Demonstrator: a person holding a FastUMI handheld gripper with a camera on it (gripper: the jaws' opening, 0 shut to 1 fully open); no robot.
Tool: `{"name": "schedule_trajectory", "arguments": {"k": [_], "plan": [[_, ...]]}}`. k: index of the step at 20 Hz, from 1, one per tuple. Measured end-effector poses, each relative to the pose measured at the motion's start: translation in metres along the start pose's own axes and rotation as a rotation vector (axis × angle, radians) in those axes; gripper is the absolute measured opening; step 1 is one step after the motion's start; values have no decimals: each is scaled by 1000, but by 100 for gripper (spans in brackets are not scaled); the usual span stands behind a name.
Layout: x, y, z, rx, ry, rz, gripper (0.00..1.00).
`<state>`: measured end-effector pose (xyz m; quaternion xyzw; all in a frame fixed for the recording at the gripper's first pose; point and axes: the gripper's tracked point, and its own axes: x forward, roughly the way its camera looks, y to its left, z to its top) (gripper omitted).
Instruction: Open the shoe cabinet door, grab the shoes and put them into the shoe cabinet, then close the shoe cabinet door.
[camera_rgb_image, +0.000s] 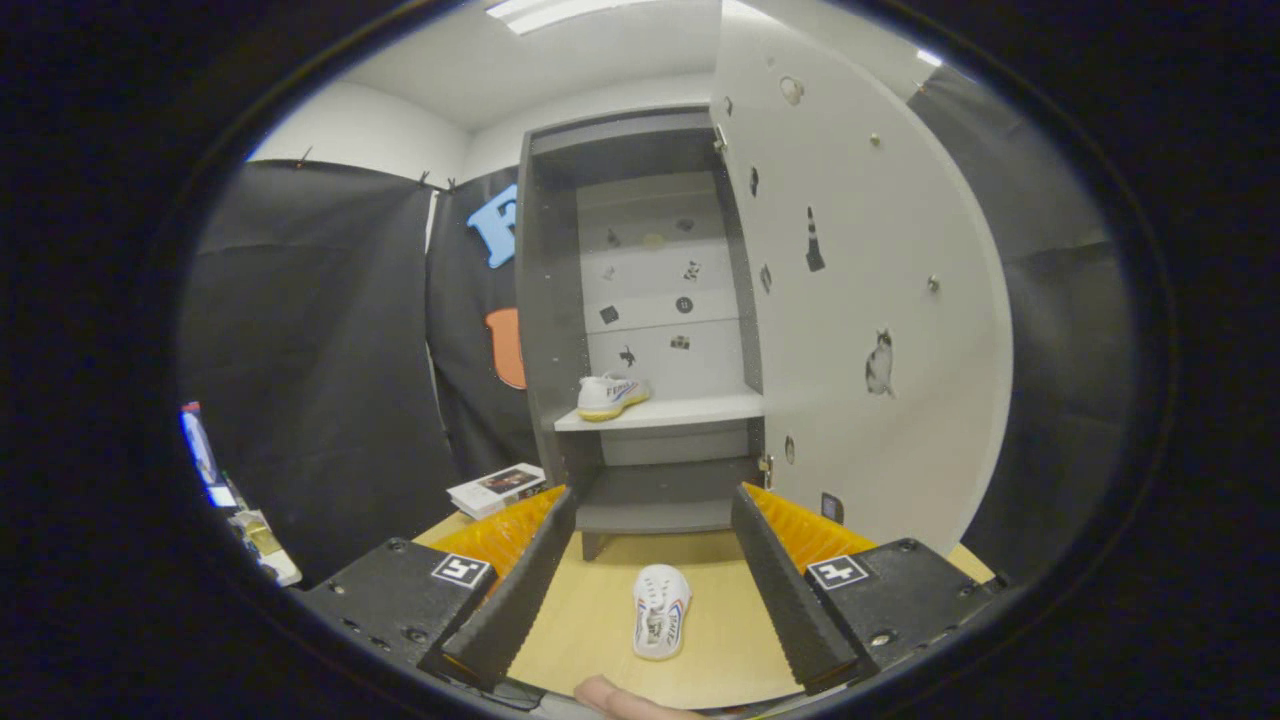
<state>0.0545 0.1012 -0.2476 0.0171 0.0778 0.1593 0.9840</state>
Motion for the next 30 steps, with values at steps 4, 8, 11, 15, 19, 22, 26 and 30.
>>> {"name": "schedule_trajectory", "arguments": {"k": [4,8,11,15,19,22,26,30], "plan": [[45,0,-58,-18,98,-13,100],[78,6,-108,39,210,5,100],[99,4,-134,21,243,-6,100],[122,1,-160,15,276,-18,100],[141,3,-187,34,333,-9,100],[152,11,-220,43,419,10,100],[157,11,-261,14,512,-11,93],[159,14,-299,34,623,-17,73]]}}
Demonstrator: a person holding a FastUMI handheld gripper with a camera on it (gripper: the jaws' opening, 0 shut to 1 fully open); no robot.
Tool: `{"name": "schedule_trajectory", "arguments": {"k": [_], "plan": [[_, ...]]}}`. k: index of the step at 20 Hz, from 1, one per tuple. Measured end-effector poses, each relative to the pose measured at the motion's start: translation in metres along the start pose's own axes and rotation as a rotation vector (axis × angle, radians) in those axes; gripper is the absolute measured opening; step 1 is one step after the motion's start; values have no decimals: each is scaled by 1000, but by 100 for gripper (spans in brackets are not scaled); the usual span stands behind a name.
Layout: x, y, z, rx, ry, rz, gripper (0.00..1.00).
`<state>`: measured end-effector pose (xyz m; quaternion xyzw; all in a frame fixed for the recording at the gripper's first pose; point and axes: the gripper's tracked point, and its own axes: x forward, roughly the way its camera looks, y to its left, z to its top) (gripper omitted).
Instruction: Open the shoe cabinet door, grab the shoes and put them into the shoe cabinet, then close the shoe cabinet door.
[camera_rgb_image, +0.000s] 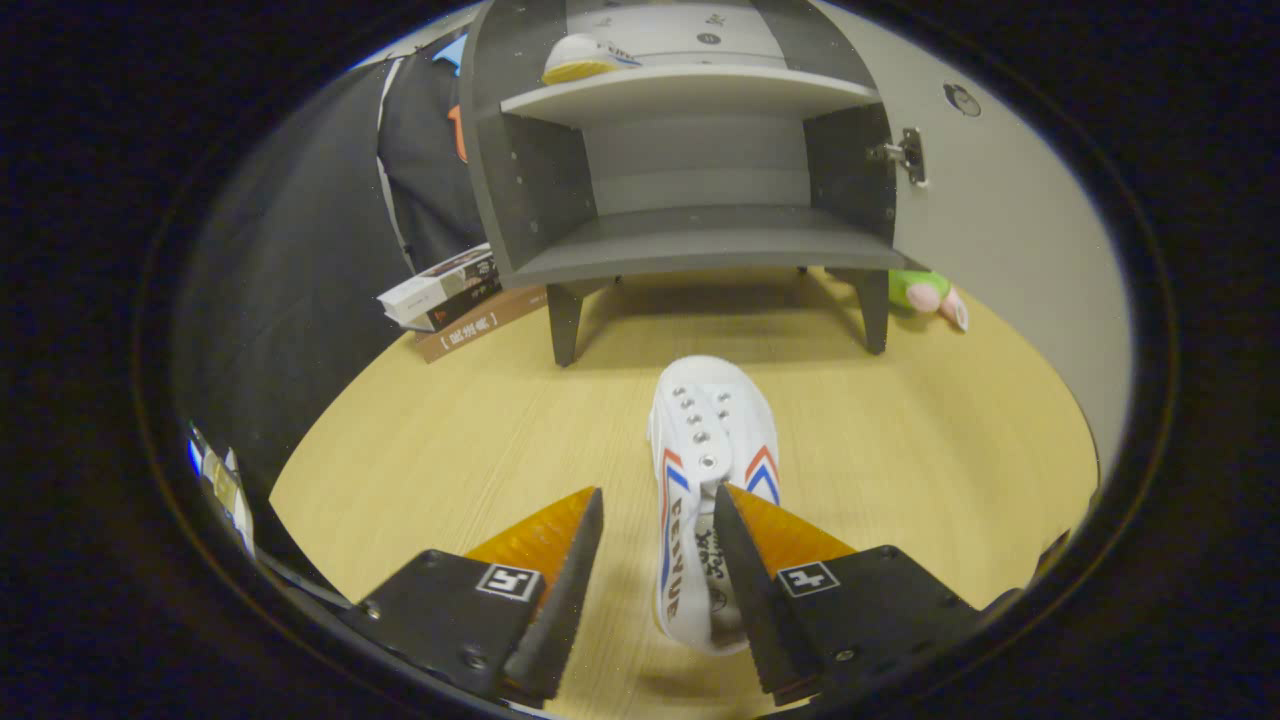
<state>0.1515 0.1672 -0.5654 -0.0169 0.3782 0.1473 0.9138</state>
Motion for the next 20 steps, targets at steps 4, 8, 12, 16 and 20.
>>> {"name": "schedule_trajectory", "arguments": {"k": [4,8,12,16,20], "plan": [[25,-11,10,32,-75,-10,41],[32,-14,16,77,-104,5,16],[32,-13,19,91,-149,14,6],[31,-10,22,73,-154,63,5],[27,-8,26,65,-183,77,5]]}}
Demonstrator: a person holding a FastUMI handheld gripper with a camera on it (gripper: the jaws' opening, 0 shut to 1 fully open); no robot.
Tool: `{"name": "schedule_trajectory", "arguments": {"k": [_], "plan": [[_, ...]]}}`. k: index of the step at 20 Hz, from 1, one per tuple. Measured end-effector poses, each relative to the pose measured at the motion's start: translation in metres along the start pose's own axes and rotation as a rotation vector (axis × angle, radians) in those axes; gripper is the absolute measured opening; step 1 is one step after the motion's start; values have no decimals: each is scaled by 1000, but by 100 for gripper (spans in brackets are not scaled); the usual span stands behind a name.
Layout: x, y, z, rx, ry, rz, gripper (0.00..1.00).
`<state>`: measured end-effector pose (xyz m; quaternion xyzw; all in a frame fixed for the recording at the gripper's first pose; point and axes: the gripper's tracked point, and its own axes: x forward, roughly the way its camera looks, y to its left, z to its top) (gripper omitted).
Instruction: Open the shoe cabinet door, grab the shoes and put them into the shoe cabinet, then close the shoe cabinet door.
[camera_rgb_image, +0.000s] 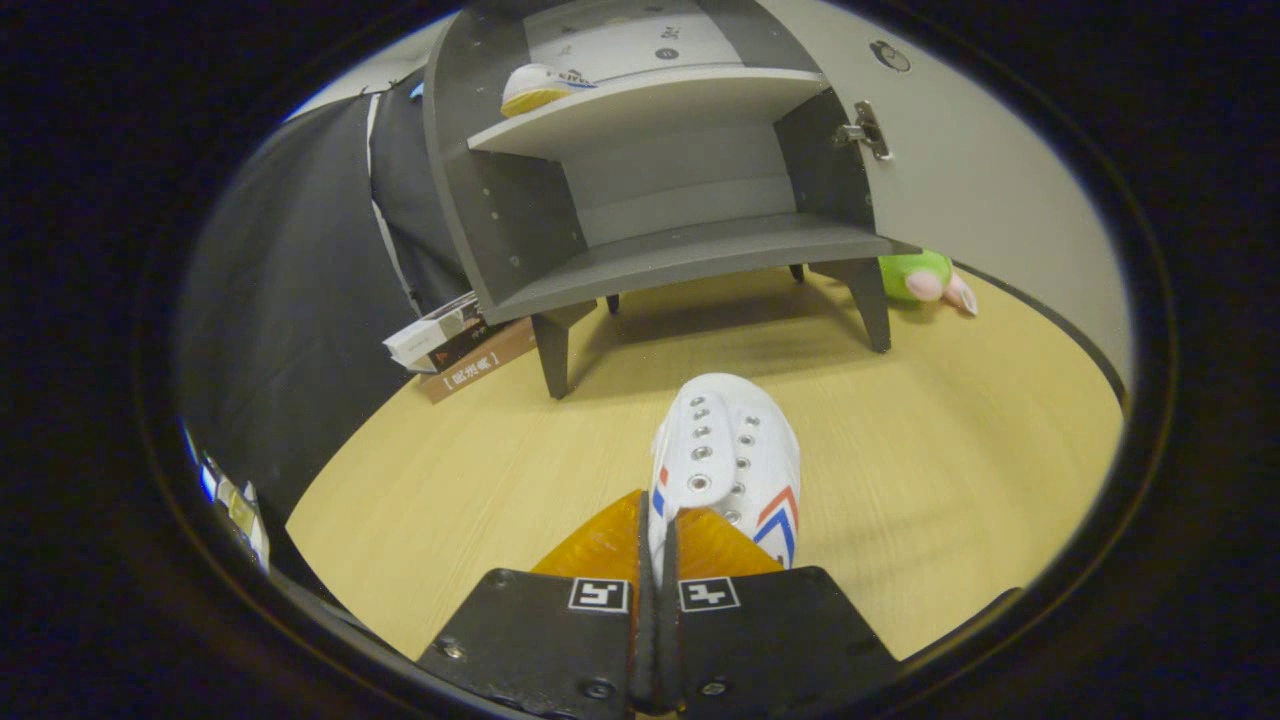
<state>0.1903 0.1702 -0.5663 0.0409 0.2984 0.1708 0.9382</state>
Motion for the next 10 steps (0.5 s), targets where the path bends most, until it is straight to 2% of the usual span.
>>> {"name": "schedule_trajectory", "arguments": {"k": [10], "plan": [[-32,15,24,48,-39,101,5]]}}
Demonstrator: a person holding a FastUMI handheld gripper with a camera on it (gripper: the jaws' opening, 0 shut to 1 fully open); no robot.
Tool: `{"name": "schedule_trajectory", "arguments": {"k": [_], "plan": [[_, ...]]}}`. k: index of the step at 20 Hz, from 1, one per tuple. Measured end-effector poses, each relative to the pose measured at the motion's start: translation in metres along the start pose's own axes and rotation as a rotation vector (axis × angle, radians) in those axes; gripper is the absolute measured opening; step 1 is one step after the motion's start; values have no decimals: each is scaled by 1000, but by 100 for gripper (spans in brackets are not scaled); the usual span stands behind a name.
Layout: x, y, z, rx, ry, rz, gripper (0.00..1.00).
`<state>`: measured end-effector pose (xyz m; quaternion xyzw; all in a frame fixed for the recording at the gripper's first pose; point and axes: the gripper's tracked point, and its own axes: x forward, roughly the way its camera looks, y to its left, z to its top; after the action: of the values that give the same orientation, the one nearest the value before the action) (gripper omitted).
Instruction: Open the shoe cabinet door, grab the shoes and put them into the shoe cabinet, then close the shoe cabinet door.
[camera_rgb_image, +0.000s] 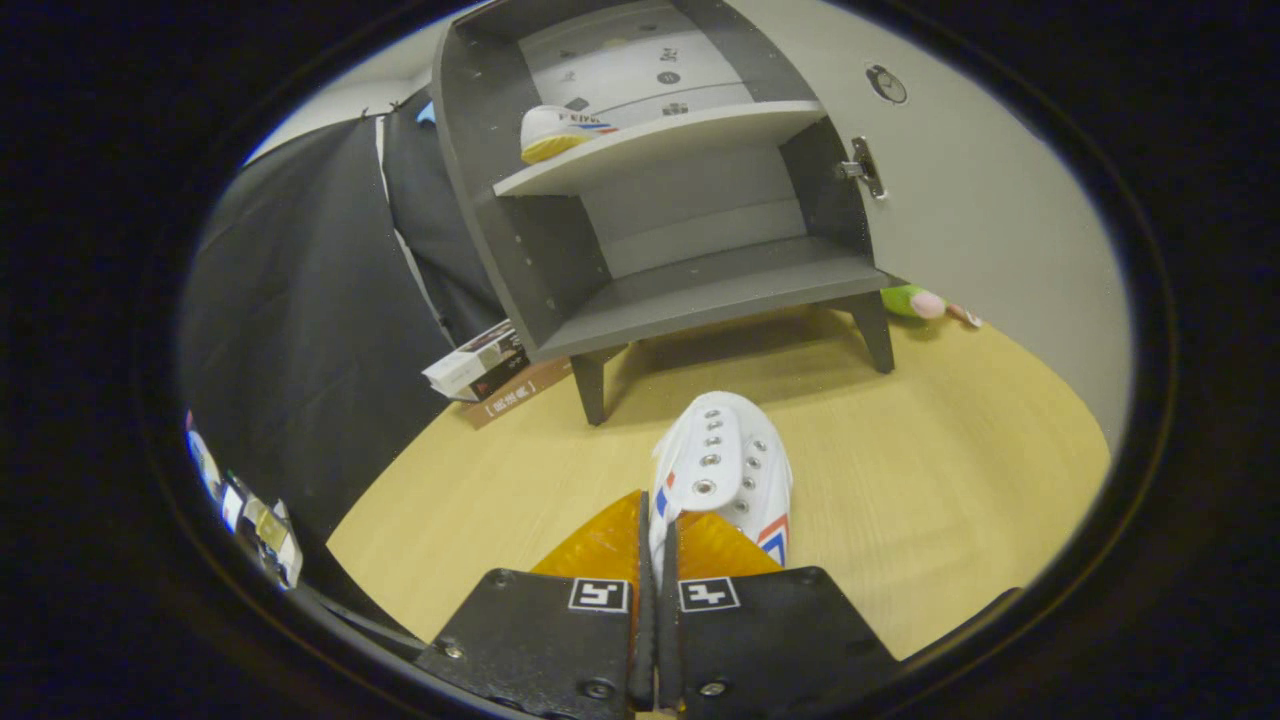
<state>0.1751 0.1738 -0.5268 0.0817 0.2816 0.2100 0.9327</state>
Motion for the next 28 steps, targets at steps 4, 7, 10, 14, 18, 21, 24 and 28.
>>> {"name": "schedule_trajectory", "arguments": {"k": [4,7,10,14,18,21,24,28], "plan": [[-21,14,16,-13,-30,25,5],[-37,27,42,-12,-63,50,5],[-56,45,79,-44,-120,63,5],[-86,72,132,-104,-197,68,5],[-109,92,183,-139,-241,62,5],[-122,110,231,-160,-278,58,5],[-127,116,288,-186,-312,10,5],[-121,120,360,-223,-357,-57,5]]}}
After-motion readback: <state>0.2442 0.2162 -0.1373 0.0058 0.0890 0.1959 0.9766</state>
